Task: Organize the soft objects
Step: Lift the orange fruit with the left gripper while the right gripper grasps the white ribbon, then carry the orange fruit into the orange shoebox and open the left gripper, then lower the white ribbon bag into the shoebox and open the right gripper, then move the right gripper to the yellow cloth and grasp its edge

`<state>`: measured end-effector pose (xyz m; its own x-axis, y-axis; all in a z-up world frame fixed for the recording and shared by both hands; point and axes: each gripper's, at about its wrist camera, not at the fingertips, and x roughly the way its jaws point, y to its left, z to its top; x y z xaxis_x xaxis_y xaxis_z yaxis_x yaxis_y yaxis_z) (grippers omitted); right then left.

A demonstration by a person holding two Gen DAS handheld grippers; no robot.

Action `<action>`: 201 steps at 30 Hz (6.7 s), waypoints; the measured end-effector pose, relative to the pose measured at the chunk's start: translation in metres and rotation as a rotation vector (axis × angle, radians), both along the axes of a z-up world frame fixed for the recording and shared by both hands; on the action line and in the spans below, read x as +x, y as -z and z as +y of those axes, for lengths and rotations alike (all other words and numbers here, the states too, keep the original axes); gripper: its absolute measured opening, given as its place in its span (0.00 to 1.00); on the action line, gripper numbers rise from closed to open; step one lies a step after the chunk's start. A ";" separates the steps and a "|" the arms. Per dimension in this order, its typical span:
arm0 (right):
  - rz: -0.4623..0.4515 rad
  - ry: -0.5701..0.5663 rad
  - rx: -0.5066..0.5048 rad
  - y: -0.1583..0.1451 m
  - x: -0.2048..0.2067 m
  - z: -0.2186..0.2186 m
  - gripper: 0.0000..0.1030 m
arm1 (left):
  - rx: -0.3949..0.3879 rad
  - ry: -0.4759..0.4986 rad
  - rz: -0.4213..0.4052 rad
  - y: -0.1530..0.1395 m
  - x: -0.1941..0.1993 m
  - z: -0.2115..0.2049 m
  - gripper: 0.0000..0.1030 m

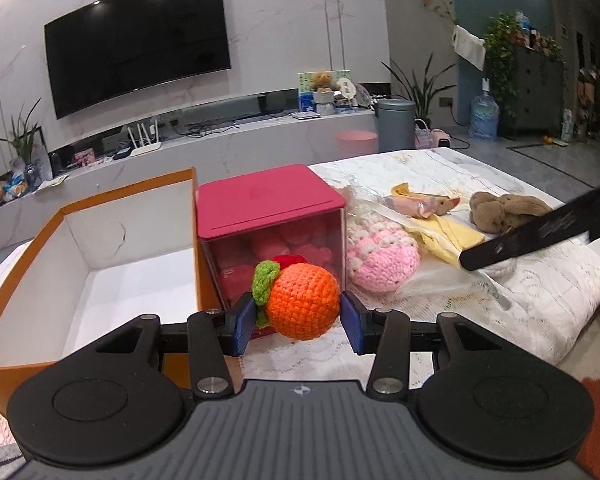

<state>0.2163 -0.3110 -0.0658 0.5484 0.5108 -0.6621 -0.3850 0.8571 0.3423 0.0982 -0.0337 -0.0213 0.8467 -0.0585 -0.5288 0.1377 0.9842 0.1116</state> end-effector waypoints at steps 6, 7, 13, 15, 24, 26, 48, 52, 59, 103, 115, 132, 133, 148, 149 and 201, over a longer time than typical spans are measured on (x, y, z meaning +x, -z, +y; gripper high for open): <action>-0.013 -0.111 0.284 -0.028 -0.018 -0.012 0.00 | 0.002 -0.026 -0.009 -0.001 0.001 0.000 0.50; -0.016 -0.113 0.286 -0.030 -0.019 -0.013 0.00 | 0.003 -0.031 -0.009 -0.001 0.002 0.001 0.50; -0.014 0.072 0.001 -0.012 -0.013 -0.012 0.12 | -0.002 -0.032 -0.007 -0.002 0.001 0.002 0.50; 0.018 0.091 -0.037 -0.003 -0.007 -0.011 0.31 | -0.009 -0.031 -0.003 -0.002 0.002 0.004 0.50; -0.051 -0.020 -0.225 0.015 -0.018 0.049 0.67 | -0.012 -0.032 -0.002 -0.002 0.002 0.005 0.50; -0.090 -0.052 -0.324 0.028 -0.018 0.064 0.67 | -0.015 -0.033 0.000 -0.002 0.003 0.005 0.50; 0.068 -0.028 0.293 -0.021 -0.013 -0.013 0.03 | -0.023 -0.028 -0.008 -0.007 0.001 0.006 0.50; 0.115 0.000 0.393 -0.021 -0.010 -0.024 0.03 | -0.012 -0.032 -0.006 -0.006 0.002 0.003 0.50; 0.098 0.026 0.371 -0.027 -0.014 -0.022 0.03 | 0.008 -0.027 -0.040 -0.007 -0.003 0.000 0.50; -0.177 -0.174 0.162 -0.119 -0.047 0.246 0.02 | -0.443 -0.193 -0.026 -0.031 0.024 0.227 0.50; -0.100 -0.108 -0.028 -0.059 -0.016 0.256 0.02 | -0.319 -0.187 0.034 -0.024 0.027 0.213 0.59; -0.090 -0.188 -0.224 -0.048 -0.002 0.279 0.02 | -0.317 -0.269 -0.045 -0.037 0.016 0.216 0.92; -0.087 -0.197 -0.246 -0.046 0.000 0.283 0.02 | -0.318 -0.268 -0.050 -0.037 0.015 0.216 0.92; -0.068 -0.240 -0.297 -0.030 0.006 0.295 0.07 | -0.291 -0.336 -0.041 -0.039 0.015 0.219 0.92; -0.071 -0.242 -0.297 -0.029 0.006 0.296 0.09 | -0.287 -0.336 -0.042 -0.039 0.015 0.219 0.92; -0.349 0.157 -0.335 -0.067 -0.007 0.056 0.97 | -0.282 -0.110 -0.124 -0.070 0.029 0.028 0.94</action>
